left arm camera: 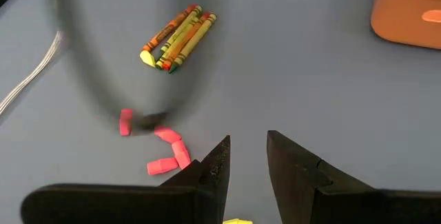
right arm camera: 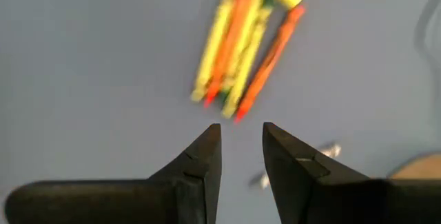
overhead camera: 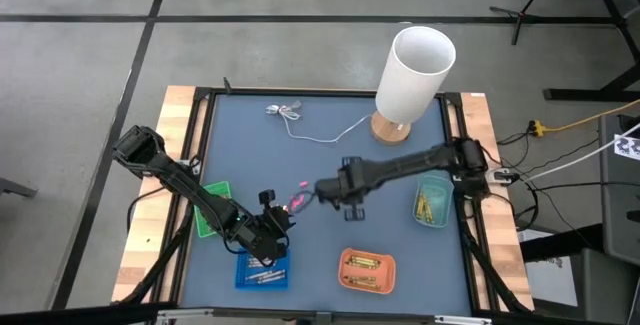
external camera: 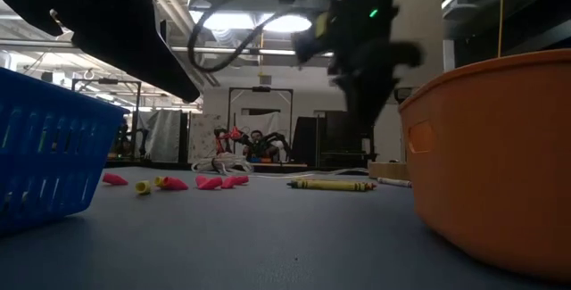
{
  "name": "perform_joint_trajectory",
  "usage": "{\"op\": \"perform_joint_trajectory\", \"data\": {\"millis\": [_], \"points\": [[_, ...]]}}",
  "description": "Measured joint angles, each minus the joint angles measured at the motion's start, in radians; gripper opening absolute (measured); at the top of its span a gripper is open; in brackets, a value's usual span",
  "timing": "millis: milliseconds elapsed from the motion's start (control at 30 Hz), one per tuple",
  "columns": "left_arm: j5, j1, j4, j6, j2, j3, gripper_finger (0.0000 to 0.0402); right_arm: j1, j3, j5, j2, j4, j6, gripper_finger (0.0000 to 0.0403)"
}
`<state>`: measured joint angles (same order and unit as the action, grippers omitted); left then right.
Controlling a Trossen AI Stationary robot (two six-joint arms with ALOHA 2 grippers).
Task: Sort crayons
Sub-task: Put the orange crayon into the green bin
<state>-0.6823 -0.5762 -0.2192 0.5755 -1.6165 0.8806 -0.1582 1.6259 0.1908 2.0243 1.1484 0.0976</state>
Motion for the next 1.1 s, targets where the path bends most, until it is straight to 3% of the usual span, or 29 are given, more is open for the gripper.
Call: {"op": "perform_joint_trajectory", "data": {"millis": [200, 467, 700, 867, 1100], "points": [[0.0, 0.0, 0.0, 0.0, 0.0, 0.0, 0.0082, 0.108, -0.084, -0.004, 0.0, -0.158, -0.001, 0.0104], [0.0, 0.0, 0.001, 0.031, 0.0, 0.0, 0.0082, 0.161, -0.161, -0.143, 0.0, -0.285, 0.001, 0.0104], [0.0, 0.0, 0.001, 0.047, 0.0, 0.0, 0.0082, 0.159, -0.199, -0.138, 0.0, -0.395, 0.001, 0.0104], [0.0, 0.0, 0.001, 0.052, 0.0, 0.0, 0.0082, 0.159, -0.201, -0.089, 0.0, -0.395, 0.001, 0.0104], [0.0, 0.0, 0.001, 0.053, 0.0, 0.0, 0.0082, 0.159, -0.201, -0.098, 0.0, -0.396, 0.001, 0.0104]]}}
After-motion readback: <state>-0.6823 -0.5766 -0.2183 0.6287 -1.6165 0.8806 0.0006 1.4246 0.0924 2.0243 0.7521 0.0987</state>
